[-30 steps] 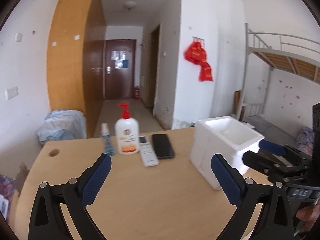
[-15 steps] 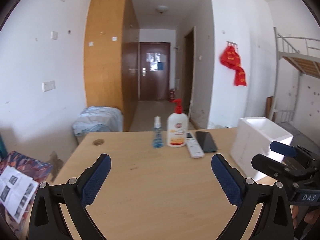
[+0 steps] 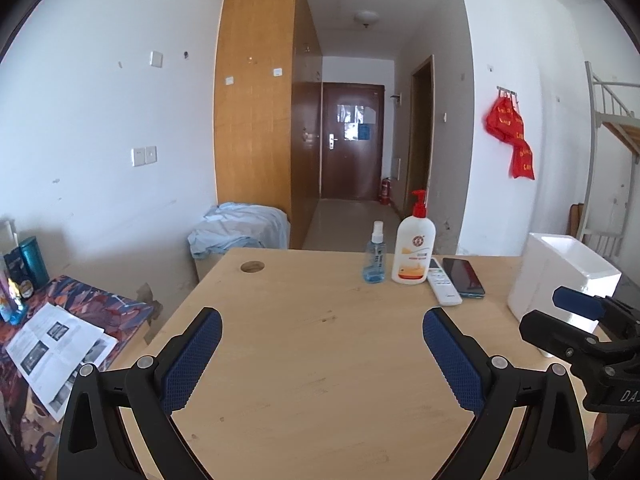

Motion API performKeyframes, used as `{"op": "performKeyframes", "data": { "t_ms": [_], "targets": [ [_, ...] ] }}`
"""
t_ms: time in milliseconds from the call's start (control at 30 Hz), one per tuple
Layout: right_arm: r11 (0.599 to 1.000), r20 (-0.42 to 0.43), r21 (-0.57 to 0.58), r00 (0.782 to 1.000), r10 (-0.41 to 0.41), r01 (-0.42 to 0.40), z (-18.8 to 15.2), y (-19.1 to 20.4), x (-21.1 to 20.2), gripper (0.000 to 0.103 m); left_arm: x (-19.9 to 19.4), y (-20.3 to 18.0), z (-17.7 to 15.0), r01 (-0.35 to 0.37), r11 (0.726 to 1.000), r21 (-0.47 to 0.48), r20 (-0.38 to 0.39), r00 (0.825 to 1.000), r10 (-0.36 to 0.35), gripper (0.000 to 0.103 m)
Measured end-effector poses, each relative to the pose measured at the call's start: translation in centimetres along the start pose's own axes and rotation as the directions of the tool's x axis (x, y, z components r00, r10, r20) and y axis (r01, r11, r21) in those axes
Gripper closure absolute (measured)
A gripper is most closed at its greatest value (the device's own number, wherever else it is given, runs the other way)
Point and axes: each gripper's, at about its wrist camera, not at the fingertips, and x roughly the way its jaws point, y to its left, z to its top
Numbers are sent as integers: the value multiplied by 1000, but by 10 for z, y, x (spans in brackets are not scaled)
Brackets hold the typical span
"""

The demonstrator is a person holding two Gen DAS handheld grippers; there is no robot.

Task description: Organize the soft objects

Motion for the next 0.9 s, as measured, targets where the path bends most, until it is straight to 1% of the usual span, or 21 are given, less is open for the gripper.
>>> {"op": "performKeyframes", "data": {
  "t_ms": [167, 267, 400, 500, 533, 633, 700, 767, 833, 900],
  "targets": [
    [999, 14, 0, 999, -32, 32, -1, 4, 0, 7, -1, 1, -2, 5, 1000, 10, 16, 1000, -5, 2],
    [998, 36, 4, 998, -56, 56, -4, 6, -4, 7, -6, 0, -6, 7, 1000, 11, 60, 998, -8, 2],
    [997, 81, 15, 994, -79, 78, -16, 7, -12, 7, -9, 2, -22, 35, 999, 3, 100, 994, -36, 2],
    [994, 115, 22, 987, -112, 110, -27, 8, -16, 7, -12, 0, -35, 32, 999, 12, 129, 991, -34, 2],
    [992, 119, 27, 985, -129, 126, -33, 7, -17, 7, -14, 1, -39, 42, 999, 11, 137, 990, -43, 2],
    [986, 119, 42, 979, -165, 161, -45, 7, -18, 7, -17, 1, -51, 104, 995, 4, 155, 982, -104, 2],
    [982, 118, 49, 975, -187, 183, -55, 6, -21, 7, -19, -1, -58, 112, 994, 12, 164, 980, -113, 2],
    [979, 107, 54, 974, -199, 194, -62, 5, -23, 7, -19, -5, -62, 138, 990, 16, 153, 978, -139, 2],
    [974, 100, 51, 969, -224, 220, -66, 6, -26, 7, -20, -8, -64, 151, 988, 21, 148, 977, -152, 2],
    [972, 106, 54, 967, -233, 229, -65, 7, -30, 7, -23, -10, -64, 155, 987, 32, 154, 975, -159, 2]
  ]
}}
